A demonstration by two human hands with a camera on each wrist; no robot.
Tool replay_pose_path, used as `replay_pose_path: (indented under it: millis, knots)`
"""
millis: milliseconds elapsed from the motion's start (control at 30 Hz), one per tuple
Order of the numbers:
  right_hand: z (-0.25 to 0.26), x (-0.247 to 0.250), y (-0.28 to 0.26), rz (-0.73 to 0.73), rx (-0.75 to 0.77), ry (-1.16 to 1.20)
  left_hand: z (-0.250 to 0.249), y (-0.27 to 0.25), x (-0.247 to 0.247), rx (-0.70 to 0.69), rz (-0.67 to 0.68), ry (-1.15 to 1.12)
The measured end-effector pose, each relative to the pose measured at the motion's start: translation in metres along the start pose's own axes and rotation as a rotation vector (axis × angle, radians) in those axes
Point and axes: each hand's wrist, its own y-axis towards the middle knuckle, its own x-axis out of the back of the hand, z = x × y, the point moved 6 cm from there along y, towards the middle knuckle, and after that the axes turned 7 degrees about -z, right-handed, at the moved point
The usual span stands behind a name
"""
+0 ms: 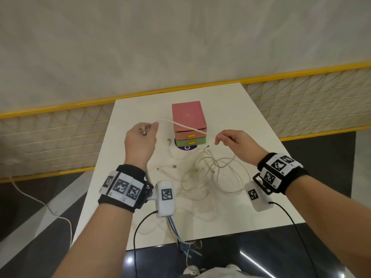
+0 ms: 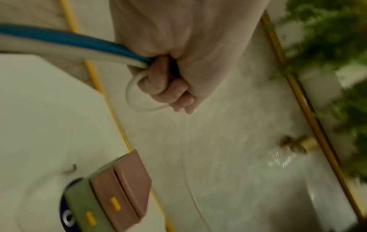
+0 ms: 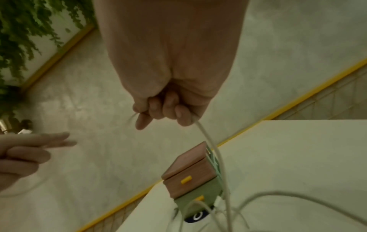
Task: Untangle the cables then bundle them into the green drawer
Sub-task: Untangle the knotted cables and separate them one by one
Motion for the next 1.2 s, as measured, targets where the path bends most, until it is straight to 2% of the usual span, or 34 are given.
replay_pose_path:
  millis: [67, 100, 167, 233, 300, 333, 400, 467, 533, 600, 667, 733, 800, 900, 1000, 1067, 1133, 1200]
  knots:
    - [0.006, -0.006, 0.001, 0.002, 0.002, 0.0, -0.009, -0.012, -0.011, -0.148, 0.076, 0.03]
    - [0.013, -0.01, 0.003, 0.003, 0.019, 0.008, -0.014, -0.022, -0.023, -0.2, 0.169, 0.045]
    - [0.032, -0.017, 0.009, 0.011, 0.083, 0.029, -0.021, -0.043, -0.05, -0.251, 0.388, 0.121]
    - [0.046, -0.021, 0.016, 0.009, 0.157, 0.068, -0.02, -0.051, -0.07, -0.255, 0.502, 0.219]
    - [0.052, -0.018, 0.02, 0.006, 0.189, 0.087, -0.021, -0.046, -0.073, -0.26, 0.475, 0.244]
    - [0.052, -0.015, 0.02, 0.007, 0.192, 0.091, -0.023, -0.04, -0.07, -0.283, 0.417, 0.227]
    - [0.036, -0.013, 0.016, 0.023, 0.141, 0.076, -0.031, -0.026, -0.053, -0.328, 0.217, 0.177]
    - [0.011, -0.015, 0.012, 0.039, 0.072, 0.016, -0.032, -0.009, -0.029, -0.309, -0.007, 0.126]
    - [-0.008, -0.022, 0.009, 0.056, 0.022, -0.066, -0.027, 0.001, -0.013, -0.267, -0.108, 0.149]
    - [-0.007, -0.027, 0.012, 0.055, 0.024, -0.061, -0.023, -0.002, -0.016, -0.28, -0.056, 0.129]
    - [0.011, -0.03, 0.019, 0.051, 0.073, -0.02, -0.023, -0.017, -0.034, -0.314, 0.136, 0.093]
    - [0.03, -0.034, 0.027, 0.056, 0.143, -0.009, -0.022, -0.031, -0.056, -0.342, 0.341, 0.182]
    - [0.047, -0.034, 0.033, 0.053, 0.214, -0.007, -0.022, -0.036, -0.068, -0.378, 0.404, 0.315]
    - [0.056, -0.032, 0.038, 0.053, 0.26, 0.001, -0.03, -0.029, -0.06, -0.401, 0.298, 0.258]
    - [0.036, -0.028, 0.036, 0.092, 0.16, 0.043, -0.039, -0.012, -0.029, -0.338, 0.003, 0.091]
    - [0.023, -0.025, 0.033, 0.075, 0.122, -0.016, -0.038, 0.0, -0.011, -0.313, -0.122, 0.118]
    - [0.014, -0.023, 0.035, 0.058, 0.115, -0.054, -0.036, 0.003, -0.009, -0.316, -0.104, 0.141]
    - [0.014, -0.024, 0.042, 0.038, 0.126, -0.07, -0.036, -0.006, -0.023, -0.345, 0.044, 0.072]
